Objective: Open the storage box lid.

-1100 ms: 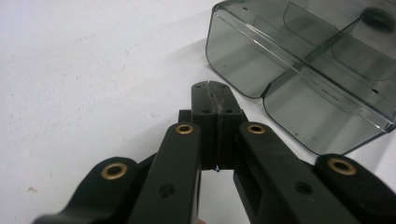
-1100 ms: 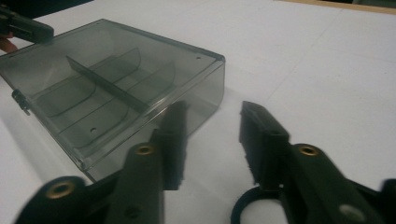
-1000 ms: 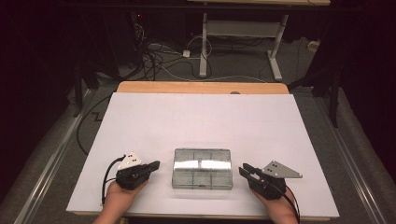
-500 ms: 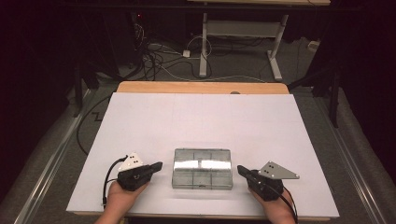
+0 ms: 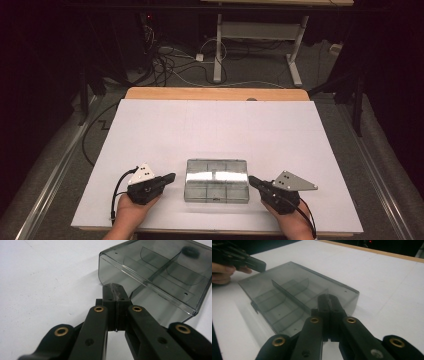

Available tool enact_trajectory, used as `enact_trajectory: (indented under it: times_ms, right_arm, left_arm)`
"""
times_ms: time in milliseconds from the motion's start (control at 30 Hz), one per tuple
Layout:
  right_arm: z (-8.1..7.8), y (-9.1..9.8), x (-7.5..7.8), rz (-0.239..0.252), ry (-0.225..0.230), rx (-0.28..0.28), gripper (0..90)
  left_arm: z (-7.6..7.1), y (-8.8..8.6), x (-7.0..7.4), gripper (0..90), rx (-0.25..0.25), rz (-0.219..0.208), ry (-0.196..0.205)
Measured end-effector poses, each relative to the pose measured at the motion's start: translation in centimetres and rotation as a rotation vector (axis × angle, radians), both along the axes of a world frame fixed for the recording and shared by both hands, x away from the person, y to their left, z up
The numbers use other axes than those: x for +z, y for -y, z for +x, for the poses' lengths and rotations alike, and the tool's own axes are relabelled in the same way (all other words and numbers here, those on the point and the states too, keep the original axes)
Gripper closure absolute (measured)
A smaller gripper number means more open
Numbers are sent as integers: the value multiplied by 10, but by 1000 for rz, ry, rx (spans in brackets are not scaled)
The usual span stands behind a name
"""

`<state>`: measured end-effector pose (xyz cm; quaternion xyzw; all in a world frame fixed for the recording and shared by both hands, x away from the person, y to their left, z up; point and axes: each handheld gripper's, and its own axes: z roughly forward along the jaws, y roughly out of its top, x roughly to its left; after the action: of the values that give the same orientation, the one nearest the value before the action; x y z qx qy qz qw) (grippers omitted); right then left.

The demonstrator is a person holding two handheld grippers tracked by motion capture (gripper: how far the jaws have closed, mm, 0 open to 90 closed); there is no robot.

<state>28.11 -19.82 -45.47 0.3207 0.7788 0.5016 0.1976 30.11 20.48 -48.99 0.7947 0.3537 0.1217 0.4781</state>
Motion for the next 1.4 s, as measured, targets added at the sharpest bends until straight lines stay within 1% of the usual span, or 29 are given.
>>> enact_trajectory:
  times_ms: [33, 133, 200, 333, 433, 500, 567, 667, 767, 867, 933, 967, 1033, 1167, 1267, 1400]
  right_arm:
    - [0, -2, 1, -2, 5, 6, 900]
    - [2, -7, 3, 5, -3, 19, 900]
    - [4, -11, 4, 9, -7, 37, 900]
    - [6, -23, 5, -8, -1, 68, 900]
    - [7, -29, 6, 1, 7, 90, 900]
    - [7, -33, 6, 8, 3, 102, 900]
    - [6, -37, 4, 22, -7, 119, 900]
    - [4, -43, 2, 11, -6, 139, 900]
    - [1, -47, 2, 19, -11, 161, 900]
    - [-1, -52, 0, 21, -18, 185, 900]
    - [-3, -55, -1, 19, -20, 199, 900]
    - [-3, -57, -2, 19, -24, 204, 900]
    - [-5, -59, -3, 23, -30, 214, 900]
    - [-8, -63, -5, 17, -38, 232, 900]
    - [-10, -66, -7, 14, -45, 245, 900]
    - [-13, -69, -9, 12, -57, 264, 900]
  left_arm:
    - [0, 0, 0, 877, -1, -2, -8]
    - [1, 0, 0, 877, -9, -3, -24]
    - [1, 1, 0, 877, -13, -2, -26]
    - [2, 1, 0, 877, -19, 11, -26]
    - [4, 1, -1, 877, -10, 5, -39]
    - [5, 2, -1, 877, -8, 14, -41]
    - [5, 3, -1, 877, -7, 17, -42]
    - [6, 5, 0, 877, -7, 20, -40]
    - [8, 5, -1, 876, -5, 12, -44]
    - [9, 6, -2, 876, -8, 15, -44]
    - [8, 6, -2, 876, -10, 1, -49]
    - [8, 6, -1, 876, -14, -11, -46]
    - [7, 7, 0, 876, -16, -17, -35]
    - [6, 8, -1, 876, -27, -8, -28]
    - [6, 7, -1, 876, -25, -8, -24]
    - [6, 6, -1, 876, -25, 5, -20]
